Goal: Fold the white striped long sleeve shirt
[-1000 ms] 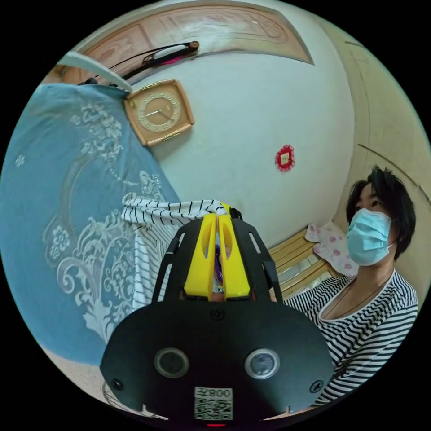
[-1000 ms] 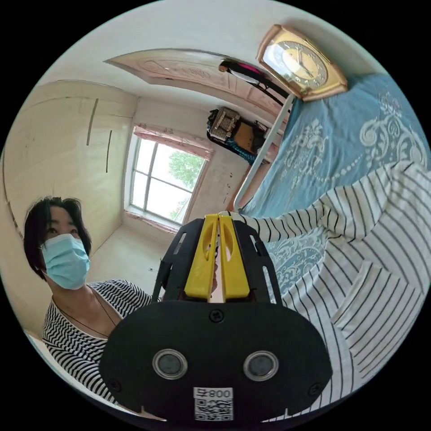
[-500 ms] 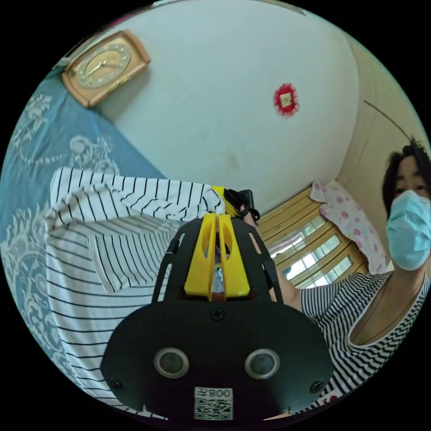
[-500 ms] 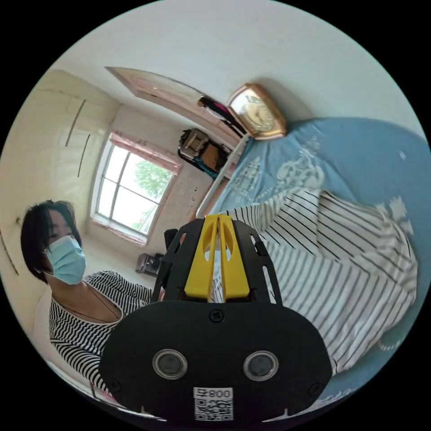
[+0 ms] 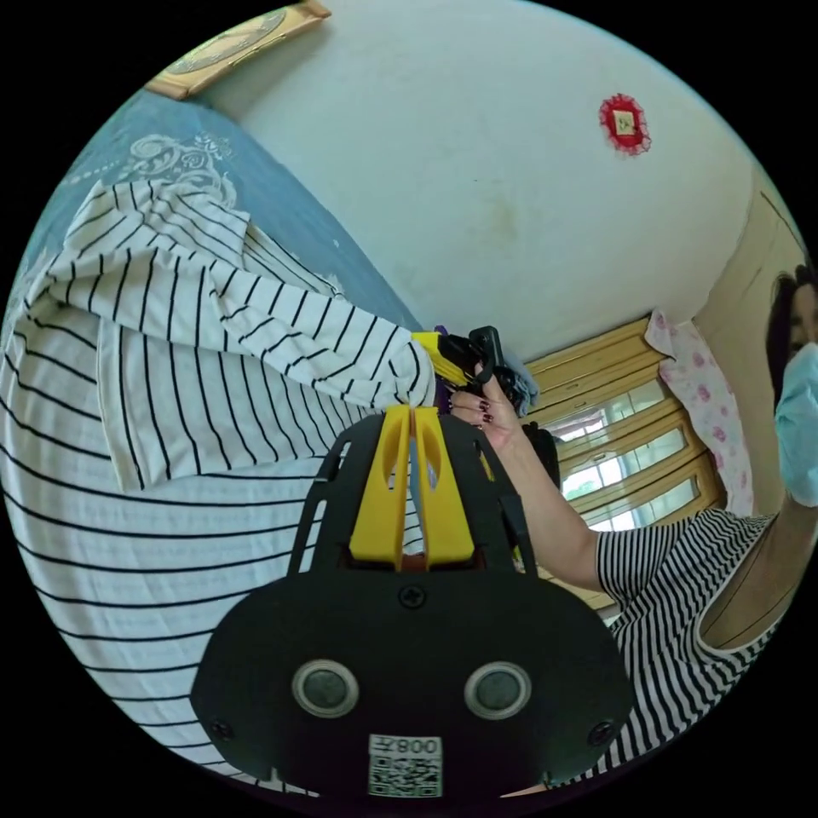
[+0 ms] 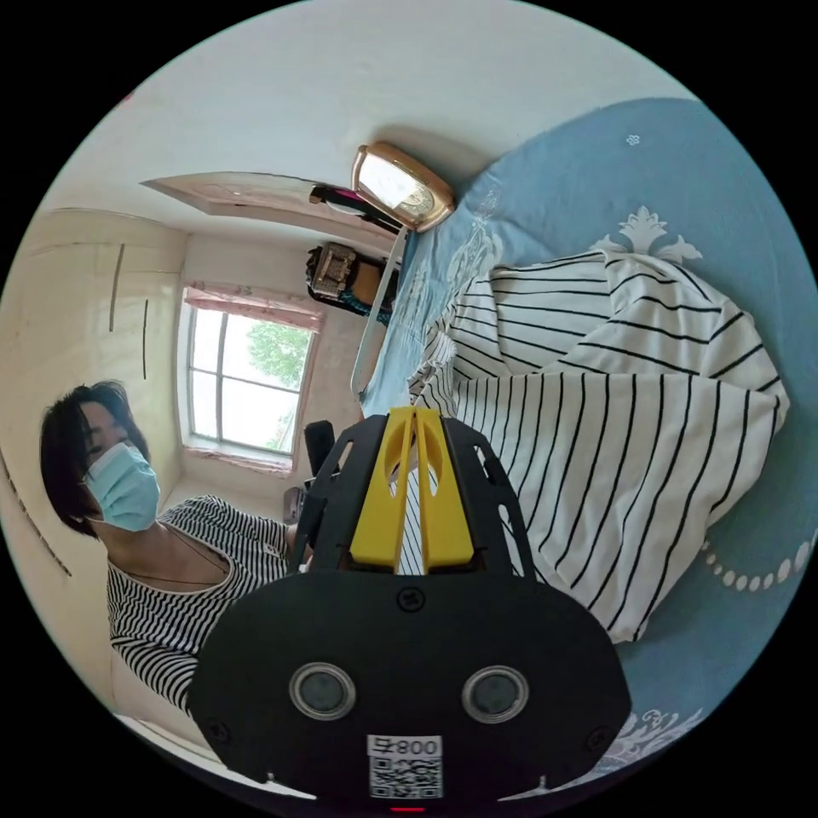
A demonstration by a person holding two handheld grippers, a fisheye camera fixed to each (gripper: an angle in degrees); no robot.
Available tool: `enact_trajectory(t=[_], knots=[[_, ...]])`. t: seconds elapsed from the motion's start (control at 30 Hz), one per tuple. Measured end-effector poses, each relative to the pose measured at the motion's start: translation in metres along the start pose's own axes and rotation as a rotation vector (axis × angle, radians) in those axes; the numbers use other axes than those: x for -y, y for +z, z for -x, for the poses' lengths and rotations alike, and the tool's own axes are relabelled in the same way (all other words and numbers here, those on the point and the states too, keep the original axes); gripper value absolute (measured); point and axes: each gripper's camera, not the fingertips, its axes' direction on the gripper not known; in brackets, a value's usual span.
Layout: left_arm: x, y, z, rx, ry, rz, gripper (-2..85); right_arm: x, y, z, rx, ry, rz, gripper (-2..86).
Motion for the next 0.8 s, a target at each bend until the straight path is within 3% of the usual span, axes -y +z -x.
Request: enact_trajectory(t=[0.33,0.57,0.67,0.8], knots=[[0.000,0.117,0.013,0.047,-0.022,0.180,2.1,-0.027,0.003,-0.064,-0.117,0.138,0.121,0.3],[0.001,0.129,0.015,0.030,0.008,0.204,4.2,-0.042,-0.001,-0.045,-0.236,0.126,0.079,1.2],[0.011,0.102,0.011,0.161,0.097,0.164,5.5,-0.060,0.005,0.001,-0.323,0.040,0.032,3.2],[0.038,0.065,0.004,0.502,0.261,0.128,6.8,-0.091,0.083,0.099,-0.524,-0.194,0.126,5.5]])
